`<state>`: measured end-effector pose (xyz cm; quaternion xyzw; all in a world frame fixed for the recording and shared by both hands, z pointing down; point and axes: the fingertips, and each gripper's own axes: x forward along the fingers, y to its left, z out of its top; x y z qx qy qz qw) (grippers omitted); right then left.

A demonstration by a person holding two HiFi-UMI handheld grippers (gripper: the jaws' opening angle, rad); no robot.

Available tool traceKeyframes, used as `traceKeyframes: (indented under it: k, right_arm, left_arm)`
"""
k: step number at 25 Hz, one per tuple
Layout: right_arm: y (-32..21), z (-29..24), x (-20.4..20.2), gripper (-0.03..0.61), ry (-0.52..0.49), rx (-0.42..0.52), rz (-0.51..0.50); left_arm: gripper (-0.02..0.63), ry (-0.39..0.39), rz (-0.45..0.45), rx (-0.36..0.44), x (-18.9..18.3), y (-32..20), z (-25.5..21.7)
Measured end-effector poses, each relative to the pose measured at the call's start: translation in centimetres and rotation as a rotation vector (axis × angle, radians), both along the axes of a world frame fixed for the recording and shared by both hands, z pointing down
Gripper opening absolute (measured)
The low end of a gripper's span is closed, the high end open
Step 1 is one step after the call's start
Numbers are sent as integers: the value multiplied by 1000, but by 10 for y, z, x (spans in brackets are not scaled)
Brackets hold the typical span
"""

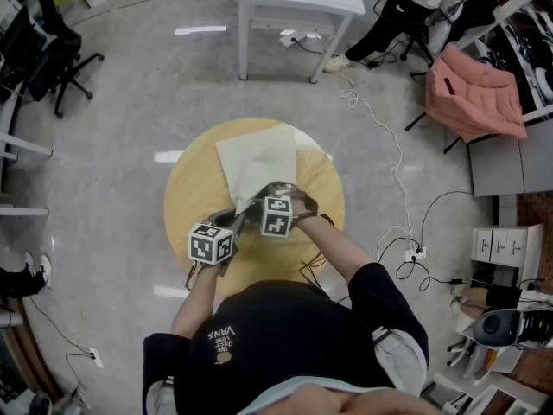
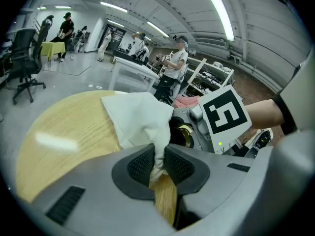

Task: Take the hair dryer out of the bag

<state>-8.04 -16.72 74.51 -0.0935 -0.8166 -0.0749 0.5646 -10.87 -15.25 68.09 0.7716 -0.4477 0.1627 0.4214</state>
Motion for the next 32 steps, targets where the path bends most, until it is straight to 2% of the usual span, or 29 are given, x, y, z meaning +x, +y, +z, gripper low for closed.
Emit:
traceKeyframes:
  k: [4,11,21,23,32]
  right_arm:
    - [-2,9,0,405,33,-7,4]
    - [1,13,-5,391,89,-86,-5]
    - [-2,13,-9,391,48,-93,-1]
    - [-2,11,-8,357,23,-94,10]
    - [-2,7,-7,353,30,-97,24]
  left_arm:
    - [54,9,0,-7,-1,-2,6]
    - [54,25,-7,-7,-6,-4,8]
    - [54,32,-5,-6,-10,-7,11]
    - [54,26,-1,-6,-9,-6,10]
    - [54,-43,28,4,-7,-5,6]
